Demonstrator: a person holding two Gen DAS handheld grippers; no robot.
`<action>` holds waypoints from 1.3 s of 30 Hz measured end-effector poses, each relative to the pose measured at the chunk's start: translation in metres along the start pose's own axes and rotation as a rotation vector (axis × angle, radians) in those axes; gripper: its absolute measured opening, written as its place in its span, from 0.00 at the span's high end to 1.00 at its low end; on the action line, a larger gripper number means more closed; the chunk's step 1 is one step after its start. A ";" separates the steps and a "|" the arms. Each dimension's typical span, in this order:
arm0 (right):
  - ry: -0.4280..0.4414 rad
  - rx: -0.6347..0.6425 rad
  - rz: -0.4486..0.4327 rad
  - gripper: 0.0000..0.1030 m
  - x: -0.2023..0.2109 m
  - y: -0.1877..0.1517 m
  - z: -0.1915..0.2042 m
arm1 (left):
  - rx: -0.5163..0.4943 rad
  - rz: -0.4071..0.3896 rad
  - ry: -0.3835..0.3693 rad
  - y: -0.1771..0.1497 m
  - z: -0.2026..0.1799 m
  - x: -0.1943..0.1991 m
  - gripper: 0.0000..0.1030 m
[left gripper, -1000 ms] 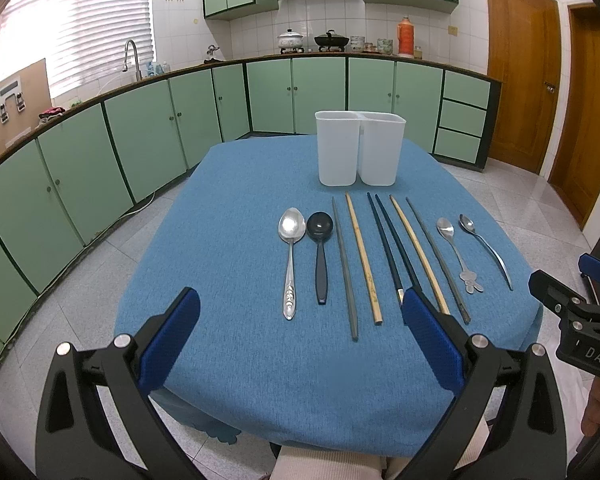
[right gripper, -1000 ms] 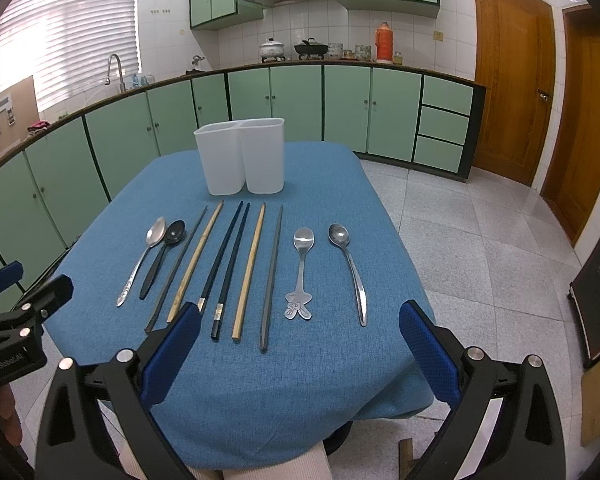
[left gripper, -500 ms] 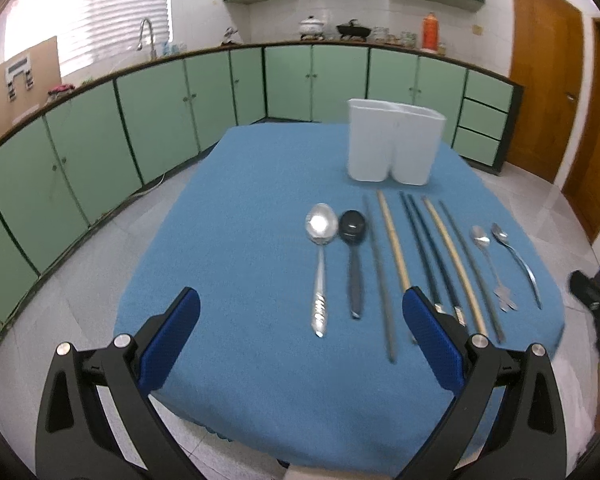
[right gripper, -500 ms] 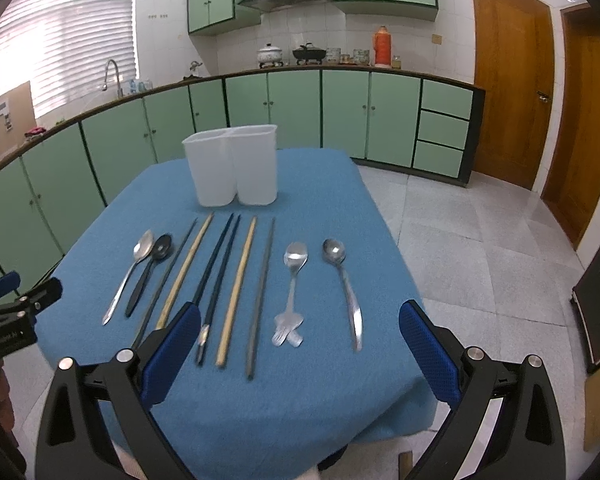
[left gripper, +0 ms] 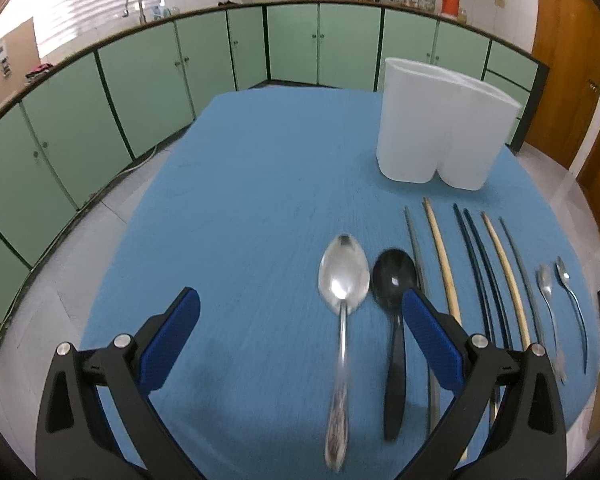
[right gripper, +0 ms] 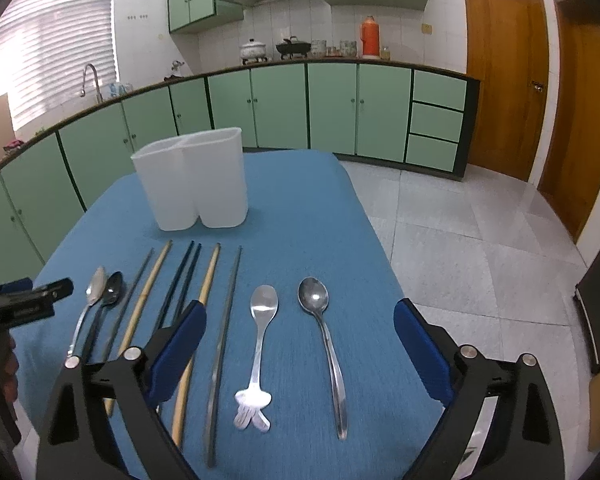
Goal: Organize utensils
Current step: 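Reach the left and right tools down and grasp a silver spoon each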
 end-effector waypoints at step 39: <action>0.016 0.051 0.181 0.45 -0.100 0.010 -0.013 | -0.024 0.080 -0.023 0.006 -0.012 -0.061 0.35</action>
Point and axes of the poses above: each gripper's, at about its wrist camera, not at the fingertips, and x roughly against the way its jaws point, z to its left, y to its top, the point moved 3 cm from there along -x, roughly the way its jaws point, and after that the axes turned 13 degrees about x, right-handed, at the moved point
